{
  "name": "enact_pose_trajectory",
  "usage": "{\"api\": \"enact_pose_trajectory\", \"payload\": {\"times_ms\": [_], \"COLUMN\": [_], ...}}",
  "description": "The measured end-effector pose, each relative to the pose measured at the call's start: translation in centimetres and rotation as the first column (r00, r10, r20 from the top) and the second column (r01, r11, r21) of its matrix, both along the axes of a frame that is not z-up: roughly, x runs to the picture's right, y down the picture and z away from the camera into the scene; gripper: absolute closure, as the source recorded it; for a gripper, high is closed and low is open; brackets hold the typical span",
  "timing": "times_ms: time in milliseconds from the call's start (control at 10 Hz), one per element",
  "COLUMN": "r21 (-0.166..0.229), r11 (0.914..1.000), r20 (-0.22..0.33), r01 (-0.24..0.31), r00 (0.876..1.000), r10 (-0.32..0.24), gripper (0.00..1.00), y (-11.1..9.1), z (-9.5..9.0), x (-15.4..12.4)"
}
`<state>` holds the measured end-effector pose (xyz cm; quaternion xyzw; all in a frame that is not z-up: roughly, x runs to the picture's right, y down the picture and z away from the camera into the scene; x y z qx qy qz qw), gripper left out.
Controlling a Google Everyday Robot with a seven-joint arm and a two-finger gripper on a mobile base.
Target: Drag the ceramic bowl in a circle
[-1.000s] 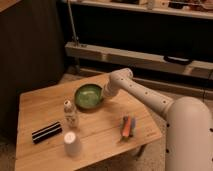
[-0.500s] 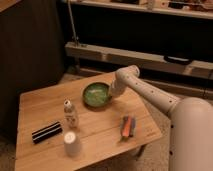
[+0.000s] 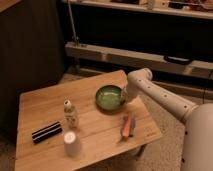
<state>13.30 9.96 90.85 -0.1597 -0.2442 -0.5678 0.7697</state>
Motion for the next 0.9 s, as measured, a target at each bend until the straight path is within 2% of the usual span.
{"api": "enact_pose_trajectory", "payload": {"times_ms": [200,300,500,600,800,900], "r21": [0.0,0.011,0.033,0.048,0.069,0.086], "r11": [0.9981,0.9939,0.9803,0.9694,0.9609,0.9564], "r20": [0.035,0.059,0.11,0.142,0.176,0.19], "r01": [0.062,0.11,0.195,0.241,0.268,0.279], "r00": [0.997,0.992,0.974,0.959,0.945,0.938], "r10": [-0.062,-0.11,-0.197,-0.245,-0.276,-0.291], "gripper": [1.0,1.0,1.0,1.0,1.0,1.0], "y": [2.5,4.1,6.2,6.8,6.1,4.8], "z": [-2.5,-4.3,-6.6,-7.1,-6.8,-6.1], "x": [-1.5,-2.5,-5.2,-7.5,-10.7,-13.1]}}
